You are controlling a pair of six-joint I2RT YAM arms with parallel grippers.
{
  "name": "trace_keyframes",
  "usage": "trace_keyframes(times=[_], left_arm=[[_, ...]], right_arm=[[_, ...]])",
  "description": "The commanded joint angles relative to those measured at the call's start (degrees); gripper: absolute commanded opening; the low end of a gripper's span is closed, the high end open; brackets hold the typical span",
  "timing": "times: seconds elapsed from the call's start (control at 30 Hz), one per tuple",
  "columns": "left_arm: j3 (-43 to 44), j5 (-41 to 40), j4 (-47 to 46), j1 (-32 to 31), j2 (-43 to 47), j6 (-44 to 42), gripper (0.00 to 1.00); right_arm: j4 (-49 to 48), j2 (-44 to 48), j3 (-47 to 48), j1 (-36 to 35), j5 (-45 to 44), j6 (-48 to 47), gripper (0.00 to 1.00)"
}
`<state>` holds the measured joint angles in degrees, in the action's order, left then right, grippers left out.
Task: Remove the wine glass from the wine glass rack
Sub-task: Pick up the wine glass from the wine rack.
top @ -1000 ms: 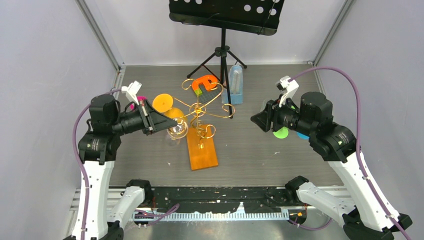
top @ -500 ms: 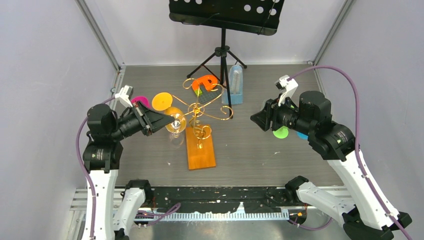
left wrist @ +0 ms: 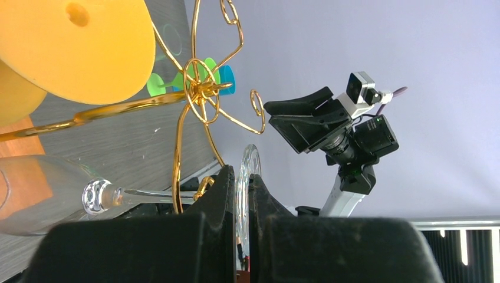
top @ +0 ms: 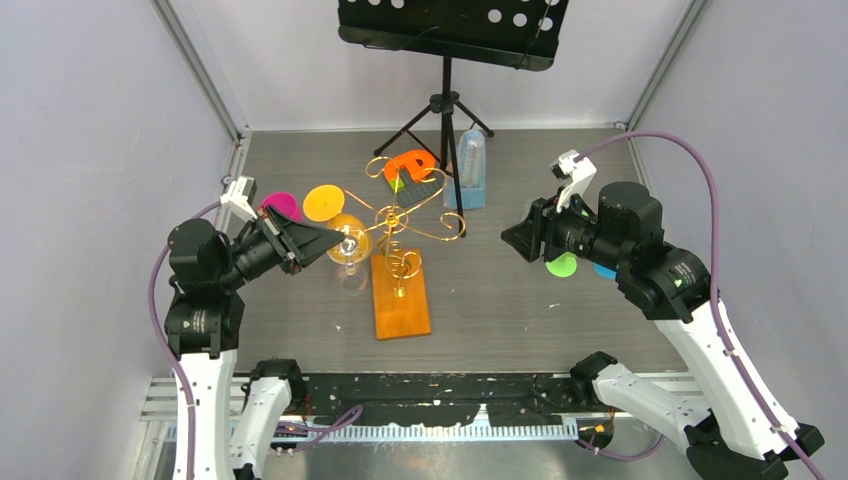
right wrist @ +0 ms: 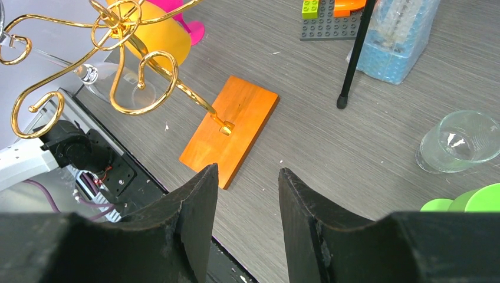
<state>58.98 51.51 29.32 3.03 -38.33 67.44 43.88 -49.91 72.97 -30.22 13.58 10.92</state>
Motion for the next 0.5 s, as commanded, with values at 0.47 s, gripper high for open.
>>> trace_keyframes(times=[0.47], left_arm=[[-2.7, -5.7, -4.9, 3.1, 5.6, 2.5, 0.00]], right_arm=[[0.3, -0.8, 3.8, -0.8, -0.8, -0.6, 0.48]])
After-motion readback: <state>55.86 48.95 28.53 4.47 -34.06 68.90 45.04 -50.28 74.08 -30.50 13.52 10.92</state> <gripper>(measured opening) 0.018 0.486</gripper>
